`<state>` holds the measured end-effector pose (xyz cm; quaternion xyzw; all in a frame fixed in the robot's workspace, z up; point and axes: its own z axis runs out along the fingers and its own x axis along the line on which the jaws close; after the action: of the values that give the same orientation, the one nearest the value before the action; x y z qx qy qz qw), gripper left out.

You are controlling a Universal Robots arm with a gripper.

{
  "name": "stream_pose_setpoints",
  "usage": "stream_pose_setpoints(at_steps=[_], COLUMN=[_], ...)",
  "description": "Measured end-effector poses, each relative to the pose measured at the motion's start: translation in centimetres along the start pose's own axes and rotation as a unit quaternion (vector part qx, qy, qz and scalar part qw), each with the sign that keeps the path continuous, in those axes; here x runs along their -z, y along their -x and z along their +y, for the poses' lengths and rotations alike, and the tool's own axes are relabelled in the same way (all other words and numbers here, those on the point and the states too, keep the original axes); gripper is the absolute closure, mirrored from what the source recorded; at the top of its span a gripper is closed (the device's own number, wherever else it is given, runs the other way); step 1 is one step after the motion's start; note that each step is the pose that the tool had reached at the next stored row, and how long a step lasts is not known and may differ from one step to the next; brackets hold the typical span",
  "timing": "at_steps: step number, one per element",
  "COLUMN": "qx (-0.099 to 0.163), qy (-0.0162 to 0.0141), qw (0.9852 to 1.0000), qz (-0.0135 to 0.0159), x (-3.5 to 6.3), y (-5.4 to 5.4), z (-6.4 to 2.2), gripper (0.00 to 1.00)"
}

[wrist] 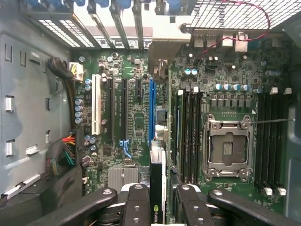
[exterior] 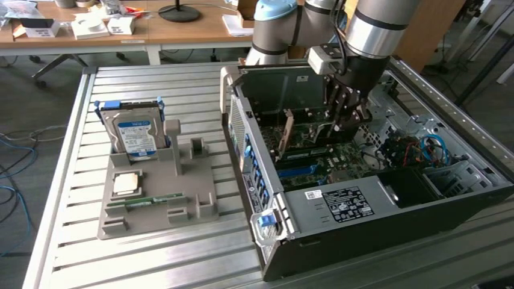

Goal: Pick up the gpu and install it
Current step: 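Insert the gpu into the slot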

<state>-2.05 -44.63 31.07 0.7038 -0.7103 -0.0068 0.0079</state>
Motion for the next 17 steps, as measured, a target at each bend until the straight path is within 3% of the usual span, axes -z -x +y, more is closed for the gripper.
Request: stream_pose_setpoints(at_steps=[17], qx=[0.000], qy=[0.0001], qw=[1.0000], qz=[-0.0017], x=[-1.22], y=[0.0], z=[-0.02], gripper=[0.74])
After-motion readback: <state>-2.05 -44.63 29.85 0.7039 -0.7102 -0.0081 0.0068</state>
